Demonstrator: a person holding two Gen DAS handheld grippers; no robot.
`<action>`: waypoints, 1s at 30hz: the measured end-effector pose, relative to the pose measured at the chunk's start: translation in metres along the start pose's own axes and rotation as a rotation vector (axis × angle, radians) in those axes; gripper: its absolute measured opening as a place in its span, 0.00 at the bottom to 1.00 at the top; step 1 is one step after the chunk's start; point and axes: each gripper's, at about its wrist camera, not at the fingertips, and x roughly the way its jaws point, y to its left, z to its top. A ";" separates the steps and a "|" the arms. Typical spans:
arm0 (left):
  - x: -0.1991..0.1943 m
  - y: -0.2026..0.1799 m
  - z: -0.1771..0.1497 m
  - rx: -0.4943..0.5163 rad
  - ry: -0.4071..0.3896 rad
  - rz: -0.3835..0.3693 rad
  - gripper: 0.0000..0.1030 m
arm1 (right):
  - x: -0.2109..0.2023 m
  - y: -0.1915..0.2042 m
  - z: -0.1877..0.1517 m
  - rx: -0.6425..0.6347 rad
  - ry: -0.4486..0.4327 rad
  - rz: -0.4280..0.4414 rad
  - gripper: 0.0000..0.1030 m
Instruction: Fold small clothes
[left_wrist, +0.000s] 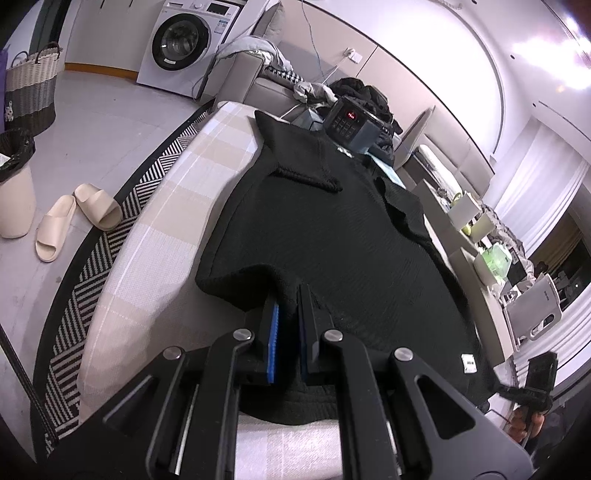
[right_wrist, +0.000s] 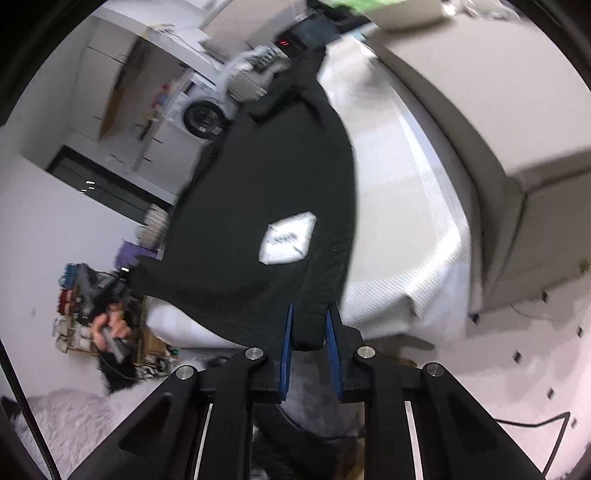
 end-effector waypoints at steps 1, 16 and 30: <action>0.000 0.002 -0.001 -0.001 0.006 0.001 0.05 | 0.000 0.000 0.002 0.009 -0.005 0.001 0.20; 0.008 0.026 -0.027 -0.041 0.129 -0.005 0.07 | 0.036 0.005 0.017 0.011 -0.070 0.051 0.28; 0.017 0.032 -0.050 -0.019 0.275 -0.057 0.36 | 0.045 0.010 0.019 0.007 -0.068 0.049 0.22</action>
